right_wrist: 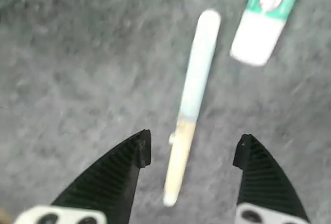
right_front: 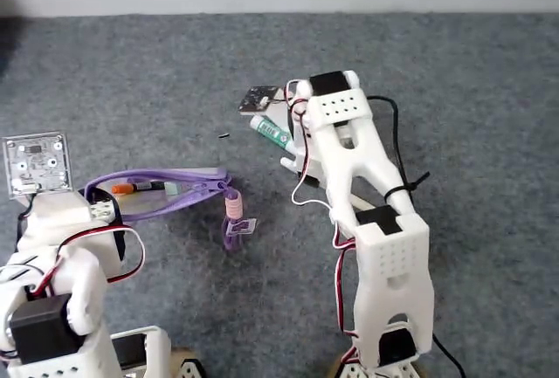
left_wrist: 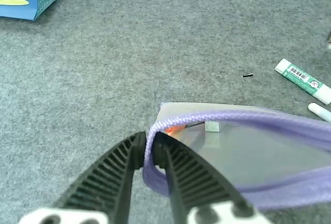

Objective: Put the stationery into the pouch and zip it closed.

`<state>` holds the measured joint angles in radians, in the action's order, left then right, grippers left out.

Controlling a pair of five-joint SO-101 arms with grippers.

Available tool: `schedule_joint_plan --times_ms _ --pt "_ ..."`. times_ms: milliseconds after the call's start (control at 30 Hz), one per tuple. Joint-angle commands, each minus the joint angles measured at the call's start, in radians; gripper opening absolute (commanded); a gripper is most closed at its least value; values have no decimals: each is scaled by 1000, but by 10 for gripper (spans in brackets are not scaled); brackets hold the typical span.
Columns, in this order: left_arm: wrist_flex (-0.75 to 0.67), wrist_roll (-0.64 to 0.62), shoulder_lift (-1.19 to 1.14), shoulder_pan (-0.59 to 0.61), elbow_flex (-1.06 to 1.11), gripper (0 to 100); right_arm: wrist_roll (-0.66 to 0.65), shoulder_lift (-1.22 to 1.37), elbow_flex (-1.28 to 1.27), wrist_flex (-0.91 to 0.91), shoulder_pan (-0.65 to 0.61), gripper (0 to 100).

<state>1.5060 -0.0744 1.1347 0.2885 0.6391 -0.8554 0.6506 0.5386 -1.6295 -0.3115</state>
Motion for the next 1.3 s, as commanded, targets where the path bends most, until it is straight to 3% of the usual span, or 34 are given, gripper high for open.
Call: schedule_joint_plan --times_ms 0,333,500,867,1267 --pt "-2 -9 -15 0 47 11 -5 7 5 56 -25 254" --pt "-2 -9 -15 0 47 11 -5 122 5 156 -42 234" --pt "-2 -9 -20 0 47 11 55 130 5 151 -45 6" --pt "-2 -9 -20 0 47 11 198 61 192 -156 -44 8" --pt "-23 -9 -15 0 76 11 446 -387 3 -168 -41 8"
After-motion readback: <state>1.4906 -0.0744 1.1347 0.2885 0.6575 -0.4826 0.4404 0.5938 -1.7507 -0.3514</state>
